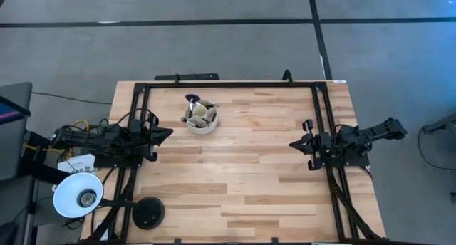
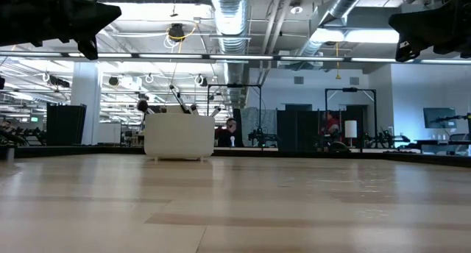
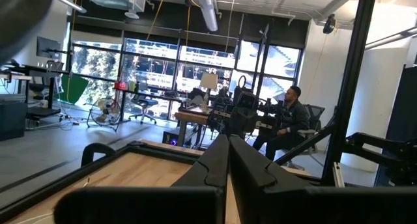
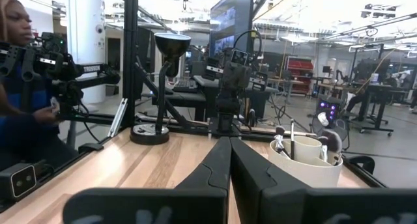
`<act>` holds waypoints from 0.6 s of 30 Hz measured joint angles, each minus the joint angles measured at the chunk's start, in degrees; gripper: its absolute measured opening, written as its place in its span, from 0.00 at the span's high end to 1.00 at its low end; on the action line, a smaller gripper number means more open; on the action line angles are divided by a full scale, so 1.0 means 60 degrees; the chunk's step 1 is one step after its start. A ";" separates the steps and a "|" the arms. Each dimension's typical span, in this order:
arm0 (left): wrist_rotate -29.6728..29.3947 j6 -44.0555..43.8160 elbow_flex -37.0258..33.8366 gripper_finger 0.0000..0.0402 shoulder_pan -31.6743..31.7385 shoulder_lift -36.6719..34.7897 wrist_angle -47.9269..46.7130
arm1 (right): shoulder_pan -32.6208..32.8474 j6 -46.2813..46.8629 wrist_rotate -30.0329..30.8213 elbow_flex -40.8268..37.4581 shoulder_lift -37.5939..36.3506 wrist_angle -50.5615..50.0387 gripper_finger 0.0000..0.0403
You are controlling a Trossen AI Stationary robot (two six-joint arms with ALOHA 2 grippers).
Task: Sort items
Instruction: Return to Home Position
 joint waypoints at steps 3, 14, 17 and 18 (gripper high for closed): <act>0.0003 -0.0003 0.0000 0.97 0.0000 -0.0002 0.0002 | -0.0002 -0.0001 0.0000 0.0000 0.0000 0.0000 1.00; 0.0003 -0.0004 0.0000 0.97 -0.0004 0.0007 0.0002 | -0.0002 0.0003 0.0000 0.0000 0.0000 0.0000 1.00; 0.0003 -0.0004 0.0000 0.97 -0.0004 0.0060 0.0006 | 0.0001 0.0003 -0.0003 0.0000 0.0000 0.0000 1.00; 0.0003 -0.0004 0.0000 0.97 -0.0004 0.0071 0.0013 | -0.0002 0.0003 0.0000 0.0000 0.0000 0.0003 1.00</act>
